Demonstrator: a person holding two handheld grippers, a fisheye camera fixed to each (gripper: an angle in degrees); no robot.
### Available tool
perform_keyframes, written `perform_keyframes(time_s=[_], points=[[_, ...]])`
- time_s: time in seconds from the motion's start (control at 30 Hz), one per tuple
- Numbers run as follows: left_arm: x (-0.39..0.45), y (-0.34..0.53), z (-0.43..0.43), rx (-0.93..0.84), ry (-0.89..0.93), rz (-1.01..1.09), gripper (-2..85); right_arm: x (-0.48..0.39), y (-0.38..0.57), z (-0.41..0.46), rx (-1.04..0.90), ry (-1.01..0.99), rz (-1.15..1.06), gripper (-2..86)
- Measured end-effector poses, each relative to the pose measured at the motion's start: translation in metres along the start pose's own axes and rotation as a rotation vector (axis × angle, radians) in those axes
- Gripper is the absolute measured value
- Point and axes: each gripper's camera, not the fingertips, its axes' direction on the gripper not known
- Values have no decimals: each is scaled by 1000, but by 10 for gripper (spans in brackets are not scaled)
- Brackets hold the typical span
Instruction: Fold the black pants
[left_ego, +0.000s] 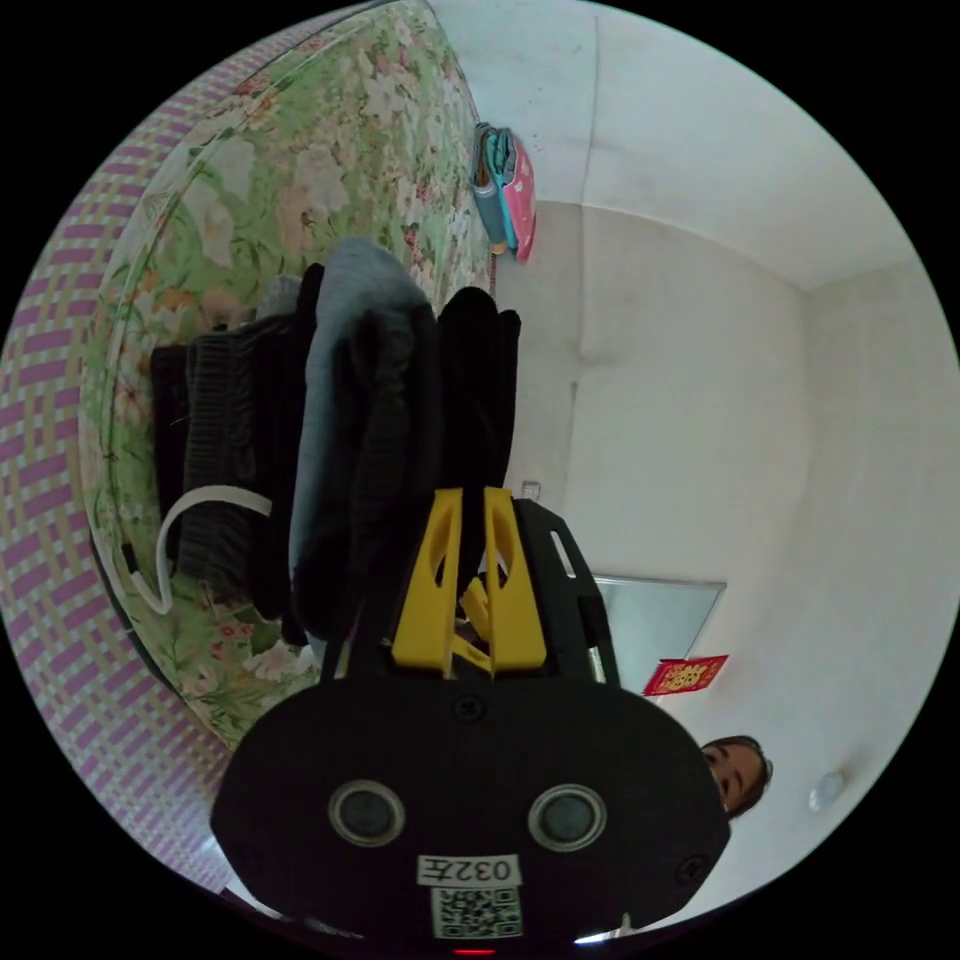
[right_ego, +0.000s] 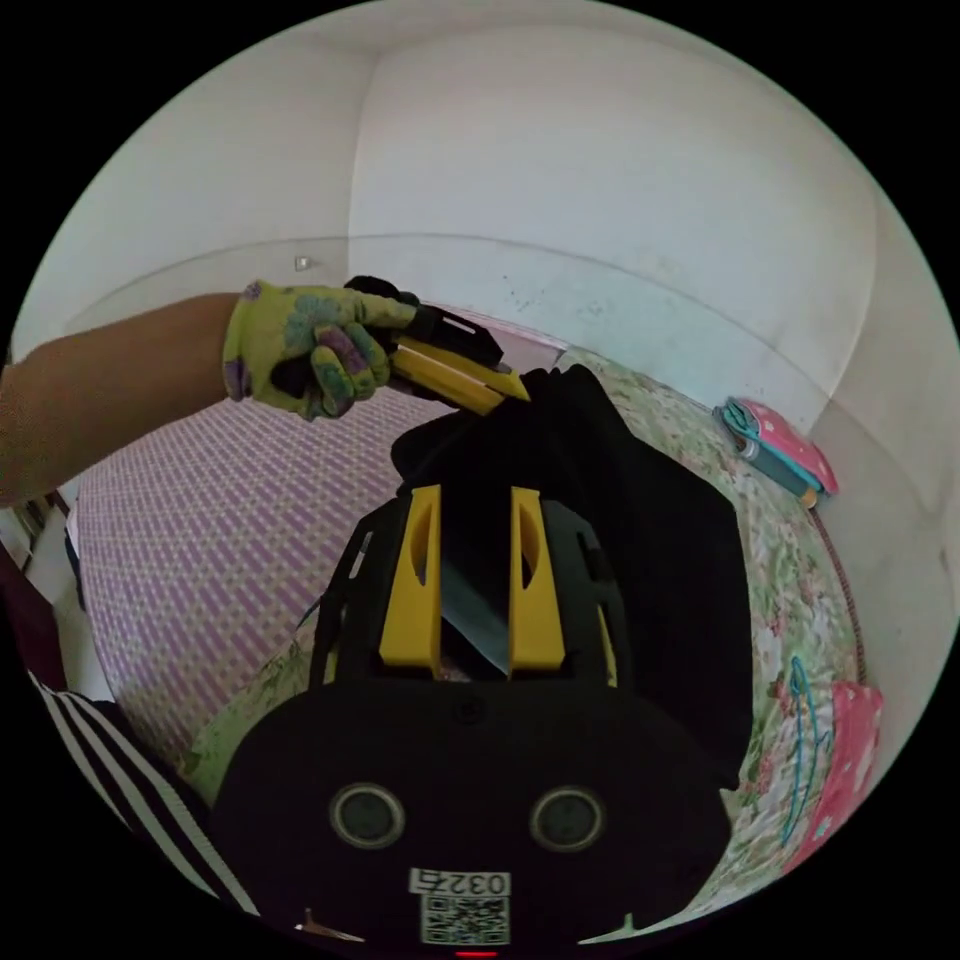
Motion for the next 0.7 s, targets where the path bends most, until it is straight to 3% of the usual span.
perform_keyframes(time_s=[0.27,0.5,0.7], points=[[-25,15,-6,31,67,-8,-16,-35,-11,-13,-49,142,-112,81],[-33,31,-17,39,69,-1,-15,-22,-17,-44,-58,6,-9,10],[-20,50,-52,148,55,133,-9,-30,-29,-95,24,-89,6,-6]])
